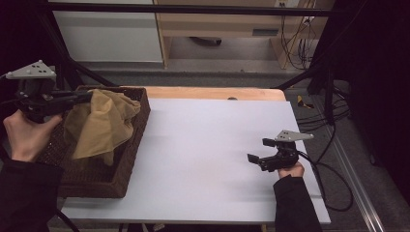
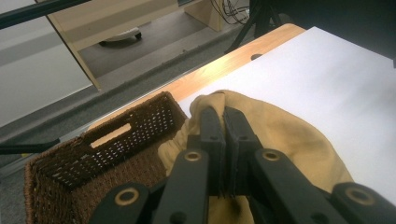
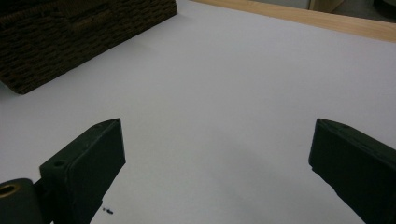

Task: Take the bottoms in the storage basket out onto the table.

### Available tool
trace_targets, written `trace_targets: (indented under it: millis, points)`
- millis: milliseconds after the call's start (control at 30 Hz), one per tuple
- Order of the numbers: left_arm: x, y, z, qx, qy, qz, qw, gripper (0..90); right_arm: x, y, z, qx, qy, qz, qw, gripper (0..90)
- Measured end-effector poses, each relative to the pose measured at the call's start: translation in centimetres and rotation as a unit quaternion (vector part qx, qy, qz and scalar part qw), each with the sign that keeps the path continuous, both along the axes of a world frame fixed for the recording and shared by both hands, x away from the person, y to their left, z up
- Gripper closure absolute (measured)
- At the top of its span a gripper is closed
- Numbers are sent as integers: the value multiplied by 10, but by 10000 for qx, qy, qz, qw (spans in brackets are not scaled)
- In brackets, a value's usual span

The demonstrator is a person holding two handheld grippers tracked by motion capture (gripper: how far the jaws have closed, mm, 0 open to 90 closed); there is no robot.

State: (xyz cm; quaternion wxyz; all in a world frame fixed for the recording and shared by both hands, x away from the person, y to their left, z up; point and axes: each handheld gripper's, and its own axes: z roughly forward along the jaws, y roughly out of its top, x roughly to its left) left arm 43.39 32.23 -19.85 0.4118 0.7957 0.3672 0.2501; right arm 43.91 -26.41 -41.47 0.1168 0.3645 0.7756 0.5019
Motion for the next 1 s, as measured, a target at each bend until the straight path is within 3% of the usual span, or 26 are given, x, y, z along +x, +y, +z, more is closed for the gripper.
trace_targets:
  millis: [433, 1000]
  points:
    - [-2, -12, 5, 2, -90, -113, 9999, 866, 0, 0, 0, 1, -14, -1, 10000, 42]
    - [-4, -31, 9, 2, -21, -268, 9996, 866, 0, -1, 1, 3, -12, -6, 10000, 42]
